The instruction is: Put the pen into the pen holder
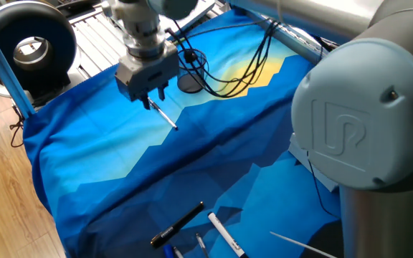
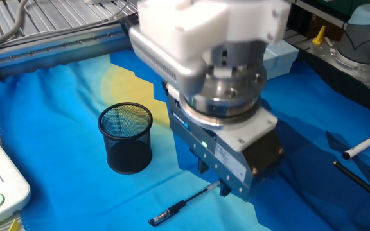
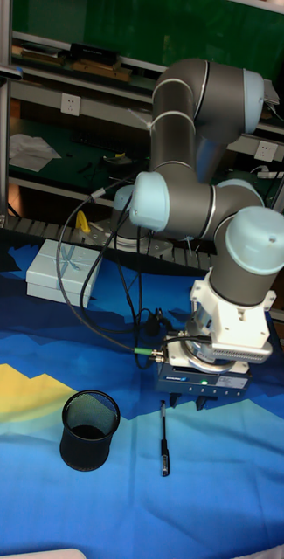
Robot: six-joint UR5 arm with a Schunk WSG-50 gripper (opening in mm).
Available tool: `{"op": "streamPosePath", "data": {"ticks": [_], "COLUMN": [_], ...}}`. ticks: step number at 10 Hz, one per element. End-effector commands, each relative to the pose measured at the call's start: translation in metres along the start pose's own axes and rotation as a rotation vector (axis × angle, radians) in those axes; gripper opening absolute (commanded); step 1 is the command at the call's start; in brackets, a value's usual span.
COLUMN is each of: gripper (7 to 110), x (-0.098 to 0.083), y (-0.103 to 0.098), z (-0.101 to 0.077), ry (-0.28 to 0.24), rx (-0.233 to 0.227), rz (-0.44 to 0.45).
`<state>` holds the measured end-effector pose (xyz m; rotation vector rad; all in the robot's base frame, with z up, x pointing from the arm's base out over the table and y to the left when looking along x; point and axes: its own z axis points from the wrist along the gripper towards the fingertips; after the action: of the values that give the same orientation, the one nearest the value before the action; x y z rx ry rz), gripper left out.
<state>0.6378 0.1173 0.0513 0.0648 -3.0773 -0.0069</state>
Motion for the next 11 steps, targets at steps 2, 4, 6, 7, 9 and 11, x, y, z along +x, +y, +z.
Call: {"op": "streamPosePath", "data": {"ticks": [2, 4, 6, 7, 9, 11], "gripper": [44, 22, 22, 22, 22, 22], "x": [0.008, 0.009, 0.007, 0.007, 0.007, 0.008], "y": [-0.018, -0.019, -0.018, -0.018, -0.020, -0.019], "z": [0.024, 0.029, 0.039, 0.044, 0.049, 0.050], "ry": [-0.018, -0.026, -0.039, -0.040, -0.043, -0.043], "rx": [0.017, 0.014, 0.006, 0.008, 0.012, 0.011], "rz": [0.019, 0.036, 0.042, 0.042, 0.034, 0.034]}}
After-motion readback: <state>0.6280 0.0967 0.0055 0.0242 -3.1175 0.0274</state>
